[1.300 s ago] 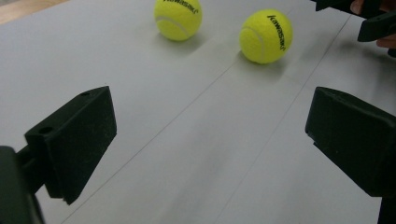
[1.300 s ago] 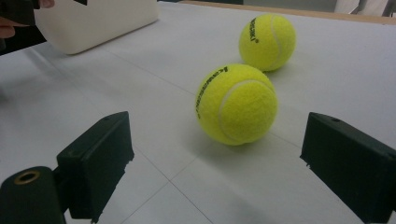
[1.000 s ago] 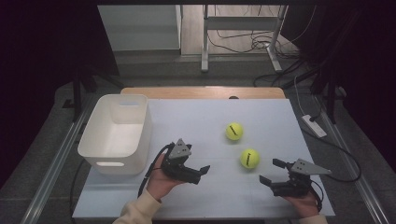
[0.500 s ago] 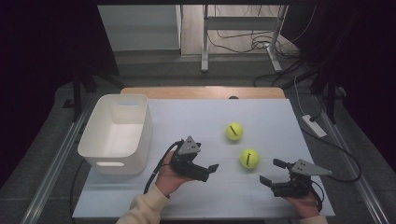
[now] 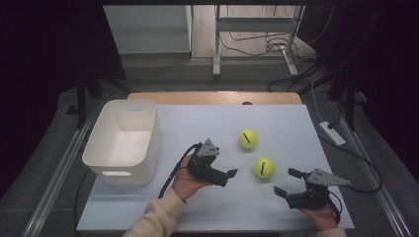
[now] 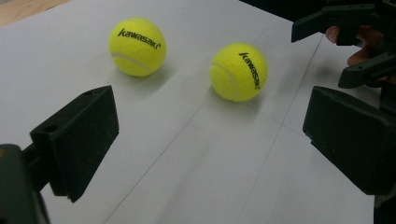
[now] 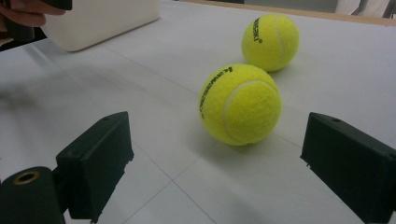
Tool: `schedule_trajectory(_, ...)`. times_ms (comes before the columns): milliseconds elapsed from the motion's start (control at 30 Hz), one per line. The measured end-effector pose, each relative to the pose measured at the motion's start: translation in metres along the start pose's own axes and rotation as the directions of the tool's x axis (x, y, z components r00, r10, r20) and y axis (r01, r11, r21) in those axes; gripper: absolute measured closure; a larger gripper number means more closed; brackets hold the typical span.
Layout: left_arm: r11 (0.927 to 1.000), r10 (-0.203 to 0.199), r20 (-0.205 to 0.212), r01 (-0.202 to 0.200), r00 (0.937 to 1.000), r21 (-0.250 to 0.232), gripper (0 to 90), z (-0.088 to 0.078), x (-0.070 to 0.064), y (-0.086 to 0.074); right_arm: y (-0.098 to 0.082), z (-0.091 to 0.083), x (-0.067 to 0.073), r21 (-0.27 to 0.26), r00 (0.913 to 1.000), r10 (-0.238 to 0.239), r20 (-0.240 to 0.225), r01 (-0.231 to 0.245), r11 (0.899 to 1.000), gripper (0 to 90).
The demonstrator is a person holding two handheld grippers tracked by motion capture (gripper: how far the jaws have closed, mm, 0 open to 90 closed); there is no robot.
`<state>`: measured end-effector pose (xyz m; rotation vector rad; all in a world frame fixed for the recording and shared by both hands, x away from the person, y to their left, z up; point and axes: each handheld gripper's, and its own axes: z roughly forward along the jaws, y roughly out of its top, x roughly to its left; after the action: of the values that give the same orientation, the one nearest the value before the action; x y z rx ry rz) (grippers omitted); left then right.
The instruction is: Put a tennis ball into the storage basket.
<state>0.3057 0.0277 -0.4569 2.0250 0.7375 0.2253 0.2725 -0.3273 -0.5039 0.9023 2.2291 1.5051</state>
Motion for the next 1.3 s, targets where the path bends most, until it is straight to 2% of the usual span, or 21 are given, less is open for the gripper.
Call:
schedule_trajectory(467, 0.9993, 0.032, 0.021, -0.032, 0.9993, 0.02, 4.6, 0.017, -0.005, 0.016, 0.0, -0.001, 0.0, -0.001, 1.0, 0.01, -0.002, -0.01, 1.0, 8.2)
schedule_trajectory(1300, 0.9979, 0.039, 0.064, -0.043, 0.9972, 0.05, 4.8, 0.044, -0.01, 0.033, -0.001, 0.001, 0.001, 0.007, 1.0, 0.005, 0.001, -0.005, 1.0, 8.1)
